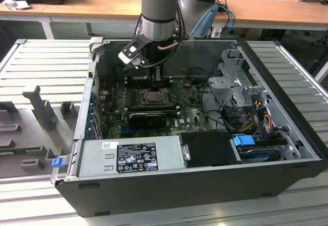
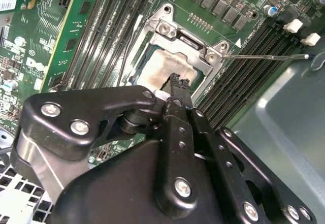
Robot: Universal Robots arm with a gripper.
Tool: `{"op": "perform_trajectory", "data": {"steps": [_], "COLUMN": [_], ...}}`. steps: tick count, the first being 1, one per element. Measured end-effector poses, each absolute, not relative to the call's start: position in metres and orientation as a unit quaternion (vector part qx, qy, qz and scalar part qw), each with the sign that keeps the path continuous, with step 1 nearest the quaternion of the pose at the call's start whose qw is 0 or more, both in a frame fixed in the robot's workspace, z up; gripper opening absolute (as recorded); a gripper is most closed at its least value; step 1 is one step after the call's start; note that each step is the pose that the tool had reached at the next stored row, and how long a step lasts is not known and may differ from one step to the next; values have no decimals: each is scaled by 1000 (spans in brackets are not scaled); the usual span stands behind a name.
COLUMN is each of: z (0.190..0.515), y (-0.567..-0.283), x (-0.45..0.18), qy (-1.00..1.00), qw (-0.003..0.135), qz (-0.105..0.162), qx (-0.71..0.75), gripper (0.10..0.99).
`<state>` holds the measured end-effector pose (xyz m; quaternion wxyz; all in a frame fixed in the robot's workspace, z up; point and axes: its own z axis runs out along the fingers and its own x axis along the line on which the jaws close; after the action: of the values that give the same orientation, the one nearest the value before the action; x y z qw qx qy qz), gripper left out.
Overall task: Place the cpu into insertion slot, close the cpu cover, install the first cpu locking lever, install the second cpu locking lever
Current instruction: 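Install the first cpu locking lever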
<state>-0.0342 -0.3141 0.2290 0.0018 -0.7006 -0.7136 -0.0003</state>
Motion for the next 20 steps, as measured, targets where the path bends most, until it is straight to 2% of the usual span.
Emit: {"op": "perform_trajectory", "data": {"steps": [20], "z": [239], "y": [-314], "x": [-34], "qy": [-714], "qw": [2], "qz": [0], "qx": [-701], "gripper": [106]}}
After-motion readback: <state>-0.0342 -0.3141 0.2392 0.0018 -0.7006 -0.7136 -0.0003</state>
